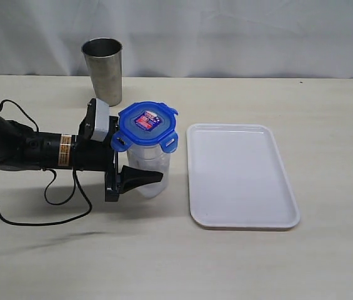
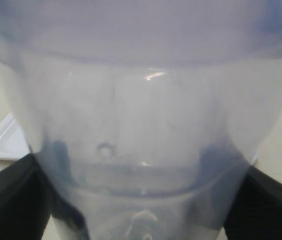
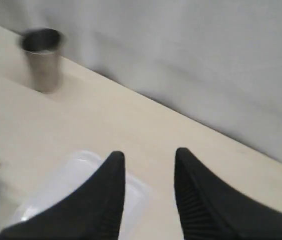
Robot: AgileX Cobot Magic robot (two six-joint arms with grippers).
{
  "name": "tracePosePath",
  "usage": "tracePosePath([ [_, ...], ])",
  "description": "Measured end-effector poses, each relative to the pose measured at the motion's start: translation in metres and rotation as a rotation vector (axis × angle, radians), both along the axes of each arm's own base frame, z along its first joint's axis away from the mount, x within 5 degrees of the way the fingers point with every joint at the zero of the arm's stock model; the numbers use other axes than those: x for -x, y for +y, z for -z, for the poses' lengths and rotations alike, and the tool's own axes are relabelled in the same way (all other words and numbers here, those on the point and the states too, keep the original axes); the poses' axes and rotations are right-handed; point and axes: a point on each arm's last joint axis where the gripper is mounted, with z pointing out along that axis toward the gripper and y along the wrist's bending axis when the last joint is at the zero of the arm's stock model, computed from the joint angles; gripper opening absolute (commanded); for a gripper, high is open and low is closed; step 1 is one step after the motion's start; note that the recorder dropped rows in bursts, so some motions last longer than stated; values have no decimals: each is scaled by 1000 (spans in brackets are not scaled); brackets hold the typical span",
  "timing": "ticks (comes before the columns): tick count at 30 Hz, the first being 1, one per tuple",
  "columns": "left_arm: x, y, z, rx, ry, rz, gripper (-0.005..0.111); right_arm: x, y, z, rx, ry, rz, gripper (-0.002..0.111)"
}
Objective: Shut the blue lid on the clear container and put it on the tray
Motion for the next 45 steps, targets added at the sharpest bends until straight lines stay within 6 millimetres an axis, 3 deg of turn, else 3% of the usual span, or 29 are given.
tracePosePath([
  [1, 0, 0, 0, 1, 0, -2, 0, -17, -13, 7, 218, -16, 170, 33],
  [2, 0, 0, 0, 1, 0, -2, 0, -24, -16, 11, 295, -16, 252, 34],
  [3, 0, 0, 0, 2, 0, -4, 0, -33, -26, 17, 432, -30, 486, 35],
  [4, 0, 0, 0, 0, 0, -4, 0, -36, -28, 19, 453, -35, 555, 36],
  [6, 0, 0, 0, 0, 0, -4, 0, -42, -25, 25, 460, -32, 562, 38],
  [10, -1, 0, 0, 0, 1, -11, 0, -47, 8, 28, 187, 61, 348, 41],
  [12, -1, 0, 0, 0, 1, -14, 0, -43, 33, 20, 69, 97, 181, 41],
  [14, -1, 0, 0, 0, 1, -16, 0, -28, 75, 5, -16, 126, -42, 41],
  [15, -1, 0, 0, 0, 1, -16, 0, -14, 105, 2, -16, 140, -160, 43],
  [16, -2, 0, 0, 0, 2, -18, 0, -6, 122, 2, -5, 151, -215, 47],
  [17, -2, 0, 0, 0, 2, -20, 0, 7, 151, 8, 23, 182, -287, 50],
  [18, -2, 0, 0, 0, 2, -20, 0, 11, 166, 16, 41, 211, -311, 50],
  [20, -2, 0, 0, 0, 2, -20, 0, 22, 214, 48, 112, 313, -389, 48],
  [24, -2, 0, 0, 0, 2, -20, 0, 28, 263, 100, 240, 400, -458, 48],
  [29, -2, 0, 0, 0, 2, -20, 0, 19, 278, 128, 338, 386, -426, 48],
  [45, -2, 0, 0, 1, 2, -22, 0, 8, 287, 157, 398, 405, -414, 48],
])
